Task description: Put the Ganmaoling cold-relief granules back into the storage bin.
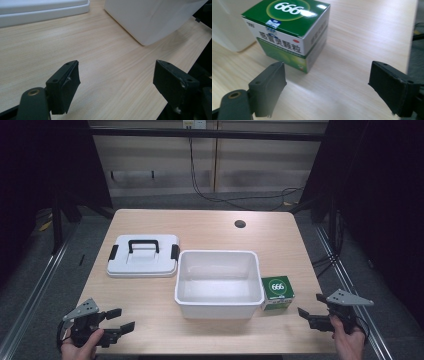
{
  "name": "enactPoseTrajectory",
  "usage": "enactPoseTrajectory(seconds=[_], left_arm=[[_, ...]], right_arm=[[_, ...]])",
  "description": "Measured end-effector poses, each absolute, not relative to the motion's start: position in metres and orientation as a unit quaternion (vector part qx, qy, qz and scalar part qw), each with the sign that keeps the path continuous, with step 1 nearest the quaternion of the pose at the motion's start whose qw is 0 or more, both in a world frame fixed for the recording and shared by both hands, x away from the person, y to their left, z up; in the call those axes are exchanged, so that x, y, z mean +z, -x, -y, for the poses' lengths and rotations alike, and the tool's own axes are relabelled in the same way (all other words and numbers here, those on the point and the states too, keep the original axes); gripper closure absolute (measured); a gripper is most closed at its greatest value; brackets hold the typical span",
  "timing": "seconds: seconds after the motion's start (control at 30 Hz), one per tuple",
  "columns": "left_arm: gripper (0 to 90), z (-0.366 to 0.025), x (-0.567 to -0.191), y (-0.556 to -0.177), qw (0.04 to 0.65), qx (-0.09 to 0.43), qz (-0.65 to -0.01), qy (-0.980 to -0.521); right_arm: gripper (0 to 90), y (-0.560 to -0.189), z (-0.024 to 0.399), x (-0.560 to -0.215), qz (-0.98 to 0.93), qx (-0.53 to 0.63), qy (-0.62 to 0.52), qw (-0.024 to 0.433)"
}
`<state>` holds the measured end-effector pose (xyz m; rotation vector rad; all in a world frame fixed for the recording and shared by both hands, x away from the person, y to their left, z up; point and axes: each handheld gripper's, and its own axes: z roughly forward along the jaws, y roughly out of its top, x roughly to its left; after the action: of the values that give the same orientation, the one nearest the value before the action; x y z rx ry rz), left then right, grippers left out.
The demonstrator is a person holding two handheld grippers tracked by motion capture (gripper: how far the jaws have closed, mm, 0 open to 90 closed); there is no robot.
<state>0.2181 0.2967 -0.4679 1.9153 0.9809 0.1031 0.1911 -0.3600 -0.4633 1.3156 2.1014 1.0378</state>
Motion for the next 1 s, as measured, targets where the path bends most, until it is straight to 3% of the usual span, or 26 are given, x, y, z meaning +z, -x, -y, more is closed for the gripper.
enactPoseTrajectory(seconds=[0.27, 0.63, 0.7, 0.77, 0.87, 1.0], left_arm=[[21.3, -0.297, -0.468, -0.218, 0.475, 0.042, -0.400, -0.783], [21.8, -0.296, -0.468, -0.218, 0.469, 0.044, -0.403, -0.784], [22.3, -0.295, -0.468, -0.218, 0.472, 0.045, -0.403, -0.783], [22.3, -0.295, -0.468, -0.218, 0.472, 0.044, -0.402, -0.784], [22.3, -0.295, -0.468, -0.218, 0.469, 0.043, -0.400, -0.786], [22.3, -0.295, -0.468, -0.218, 0.468, 0.044, -0.400, -0.786]], right_arm=[[13.1, -0.195, 0.354, -0.461, -0.777, 0.408, -0.460, 0.135], [13.8, -0.197, 0.350, -0.446, -0.783, 0.439, -0.417, 0.144], [14.1, -0.199, 0.349, -0.442, -0.781, 0.449, -0.415, 0.131], [22.0, -0.202, 0.348, -0.437, -0.782, 0.460, -0.408, 0.098], [13.5, -0.206, 0.345, -0.428, -0.781, 0.461, -0.407, 0.110], [13.4, -0.213, 0.343, -0.421, -0.785, 0.459, -0.399, 0.117]])
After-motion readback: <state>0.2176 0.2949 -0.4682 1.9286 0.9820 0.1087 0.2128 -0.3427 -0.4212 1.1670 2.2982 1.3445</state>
